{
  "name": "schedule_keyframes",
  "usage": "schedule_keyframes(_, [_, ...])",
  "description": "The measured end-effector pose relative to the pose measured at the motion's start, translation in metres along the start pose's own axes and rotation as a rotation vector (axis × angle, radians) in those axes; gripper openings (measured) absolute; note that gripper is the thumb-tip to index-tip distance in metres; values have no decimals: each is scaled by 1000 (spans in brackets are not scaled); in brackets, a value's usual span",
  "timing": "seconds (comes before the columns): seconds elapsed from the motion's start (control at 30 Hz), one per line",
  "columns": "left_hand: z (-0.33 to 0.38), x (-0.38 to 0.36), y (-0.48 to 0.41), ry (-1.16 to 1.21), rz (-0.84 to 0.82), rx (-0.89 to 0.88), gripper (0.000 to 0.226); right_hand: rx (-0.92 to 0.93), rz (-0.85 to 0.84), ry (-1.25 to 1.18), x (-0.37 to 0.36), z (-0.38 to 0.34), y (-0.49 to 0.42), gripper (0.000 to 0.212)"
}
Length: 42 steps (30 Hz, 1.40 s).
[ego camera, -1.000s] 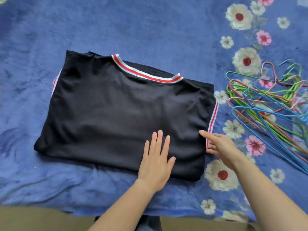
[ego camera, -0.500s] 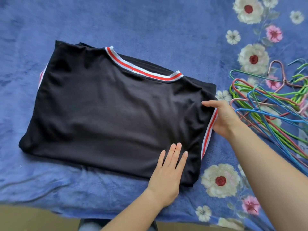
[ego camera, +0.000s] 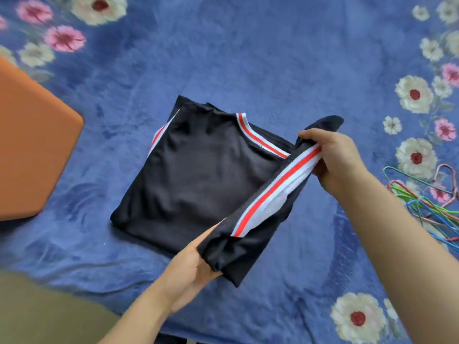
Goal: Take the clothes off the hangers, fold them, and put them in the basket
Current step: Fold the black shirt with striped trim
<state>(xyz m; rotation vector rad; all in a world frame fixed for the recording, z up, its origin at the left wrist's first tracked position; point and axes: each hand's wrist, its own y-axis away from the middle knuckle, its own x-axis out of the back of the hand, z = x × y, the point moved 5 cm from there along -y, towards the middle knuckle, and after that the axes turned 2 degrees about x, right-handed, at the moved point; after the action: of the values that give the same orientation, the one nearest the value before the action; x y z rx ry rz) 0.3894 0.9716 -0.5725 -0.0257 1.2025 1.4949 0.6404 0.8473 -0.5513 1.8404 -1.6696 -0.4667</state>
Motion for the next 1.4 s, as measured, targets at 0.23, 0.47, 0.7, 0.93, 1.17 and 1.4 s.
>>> schedule_keyframes(0.23, [-1, 93, 20, 547, 209, -41, 77, 173, -111, 297, -154, -18, -1, 27])
schedule_keyframes(0.47, [1, 143, 27, 299, 480, -34, 55, 121, -240, 481, -198, 20, 4, 50])
schedule_keyframes(0.7, [25, 145, 22, 180, 809, -125, 23, 697, -255, 863, -207, 44, 19, 39])
schedule_keyframes(0.93, [24, 176, 42, -352, 1096, -175, 21, 901, -233, 1132, -232, 71, 18, 62])
schedule_keyframes(1.17, [61, 114, -10, -1563, 863, -589, 56, 1111, -250, 1419, -242, 64, -5, 51])
schedule_keyframes(1.4, [49, 171, -48, -1776, 875, -311, 68, 967, -468, 1638, -256, 75, -45, 54])
